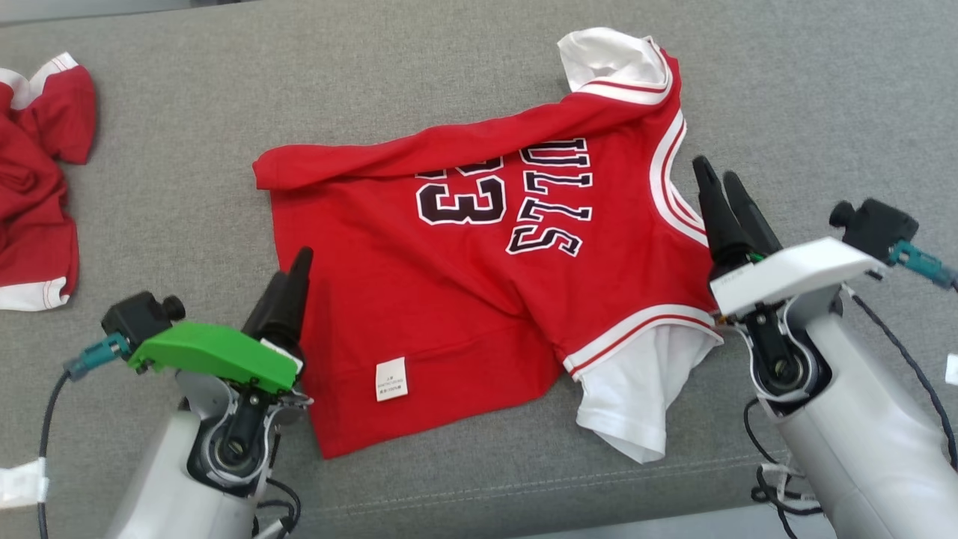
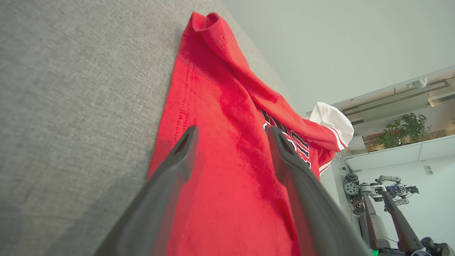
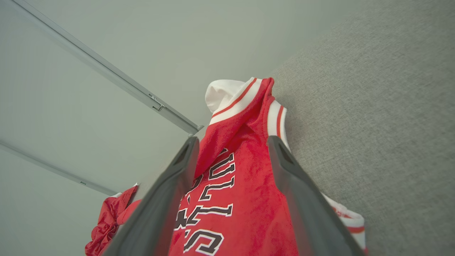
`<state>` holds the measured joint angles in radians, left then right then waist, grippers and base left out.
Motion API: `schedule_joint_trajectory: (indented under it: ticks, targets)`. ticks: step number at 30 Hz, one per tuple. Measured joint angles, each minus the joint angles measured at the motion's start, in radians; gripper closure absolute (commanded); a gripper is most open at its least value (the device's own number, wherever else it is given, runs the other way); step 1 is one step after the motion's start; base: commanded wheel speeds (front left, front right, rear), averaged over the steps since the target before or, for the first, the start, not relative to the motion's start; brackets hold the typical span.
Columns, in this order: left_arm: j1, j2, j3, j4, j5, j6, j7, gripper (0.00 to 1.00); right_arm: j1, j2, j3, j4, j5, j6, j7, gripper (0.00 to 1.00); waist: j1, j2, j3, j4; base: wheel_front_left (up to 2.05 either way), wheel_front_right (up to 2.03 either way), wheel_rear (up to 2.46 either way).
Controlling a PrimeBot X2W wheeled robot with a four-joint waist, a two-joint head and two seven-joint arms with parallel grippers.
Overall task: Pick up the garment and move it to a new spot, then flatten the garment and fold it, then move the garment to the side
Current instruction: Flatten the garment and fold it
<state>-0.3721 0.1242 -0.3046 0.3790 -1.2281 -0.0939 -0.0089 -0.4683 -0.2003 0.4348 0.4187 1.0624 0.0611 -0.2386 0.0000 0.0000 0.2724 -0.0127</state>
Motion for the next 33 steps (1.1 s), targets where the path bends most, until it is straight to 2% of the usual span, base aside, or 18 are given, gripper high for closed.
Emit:
schedule_joint_trajectory:
  ticks: [3,7,16,28,33]
  targets:
    - [0.073,-0.021,-0.002,-0.017,-0.016,-0.004,-0.01,0.0,0.097,-0.005,-0.023,-0.004,0.0,-0.011,-0.009,0.0,0.0,0.0,-0.025,-0.003,0.0,0.0,0.0]
    - [0.15,-0.02,0.002,-0.036,-0.02,-0.007,-0.027,0.0,0.184,-0.002,-0.056,-0.023,0.0,-0.02,-0.012,0.0,0.0,0.0,-0.042,-0.006,0.0,0.0,0.0]
    - [0.218,-0.013,0.013,-0.065,-0.045,-0.007,-0.047,0.0,0.311,0.033,-0.106,-0.08,0.002,-0.019,-0.012,0.0,0.0,0.0,-0.049,-0.012,0.0,0.0,0.0]
    - [0.26,-0.001,0.014,-0.105,-0.046,-0.007,-0.049,0.0,0.447,0.073,-0.108,-0.123,-0.017,-0.019,-0.012,0.0,0.0,0.0,-0.049,-0.021,0.0,0.0,0.0]
    - [0.263,0.003,0.011,-0.125,-0.045,-0.007,-0.049,0.0,0.482,0.086,-0.07,-0.128,-0.016,-0.006,-0.012,0.0,0.0,0.0,-0.042,-0.021,0.0,0.0,0.0]
